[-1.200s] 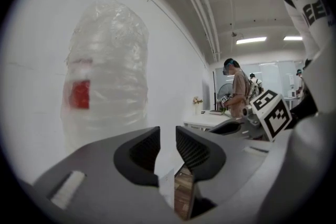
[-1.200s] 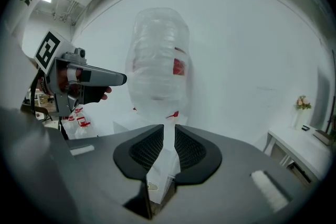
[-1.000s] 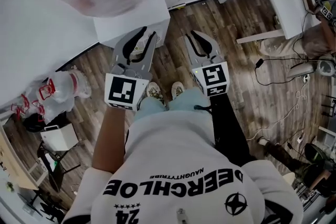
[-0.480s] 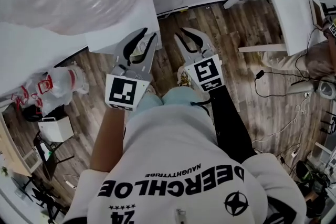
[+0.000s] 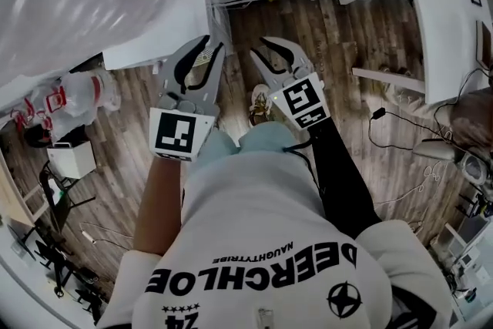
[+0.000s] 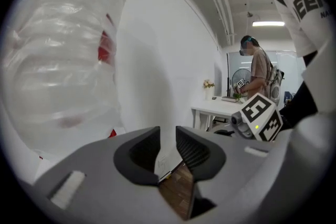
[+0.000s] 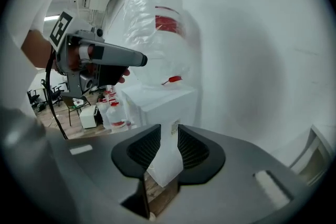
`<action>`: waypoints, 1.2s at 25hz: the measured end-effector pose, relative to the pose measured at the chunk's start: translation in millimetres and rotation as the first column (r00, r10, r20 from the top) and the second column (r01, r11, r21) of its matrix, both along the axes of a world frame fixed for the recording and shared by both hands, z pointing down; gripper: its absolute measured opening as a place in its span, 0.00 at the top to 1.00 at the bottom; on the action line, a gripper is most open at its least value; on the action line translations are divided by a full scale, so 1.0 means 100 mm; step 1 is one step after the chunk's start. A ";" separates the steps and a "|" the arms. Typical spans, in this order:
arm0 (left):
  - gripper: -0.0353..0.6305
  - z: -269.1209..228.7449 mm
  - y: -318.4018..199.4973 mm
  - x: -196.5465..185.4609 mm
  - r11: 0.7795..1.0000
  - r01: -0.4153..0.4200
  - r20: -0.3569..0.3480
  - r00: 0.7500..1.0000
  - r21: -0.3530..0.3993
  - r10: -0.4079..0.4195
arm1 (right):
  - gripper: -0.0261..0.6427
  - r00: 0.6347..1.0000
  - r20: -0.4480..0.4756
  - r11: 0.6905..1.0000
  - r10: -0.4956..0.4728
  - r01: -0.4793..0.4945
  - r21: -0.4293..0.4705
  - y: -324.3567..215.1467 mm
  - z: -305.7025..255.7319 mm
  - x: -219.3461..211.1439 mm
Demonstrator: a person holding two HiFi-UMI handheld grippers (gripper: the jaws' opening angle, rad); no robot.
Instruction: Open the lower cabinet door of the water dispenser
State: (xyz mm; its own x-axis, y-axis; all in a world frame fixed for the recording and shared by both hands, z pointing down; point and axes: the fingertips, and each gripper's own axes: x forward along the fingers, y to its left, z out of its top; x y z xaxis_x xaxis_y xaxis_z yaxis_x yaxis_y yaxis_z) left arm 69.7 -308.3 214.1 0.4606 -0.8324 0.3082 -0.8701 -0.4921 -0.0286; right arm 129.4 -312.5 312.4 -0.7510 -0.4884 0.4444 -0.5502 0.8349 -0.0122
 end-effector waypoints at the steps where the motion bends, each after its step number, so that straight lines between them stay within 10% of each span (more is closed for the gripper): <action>1: 0.80 0.05 0.00 0.03 1.000 0.008 0.001 1.000 -0.017 -0.008 | 0.84 1.000 -0.012 1.000 -0.016 0.016 -0.013 0.02 0.09 0.01; 11: 0.80 0.63 0.18 0.12 0.992 0.014 0.095 0.995 -0.125 -0.002 | 0.80 0.989 -0.060 0.980 -0.137 0.126 -0.155 0.36 0.97 -0.02; 30: 0.80 2.18 0.16 0.24 0.948 -0.043 0.054 0.997 -0.314 0.063 | 0.78 0.983 -0.104 0.954 -0.151 0.118 -0.277 0.47 2.35 -0.11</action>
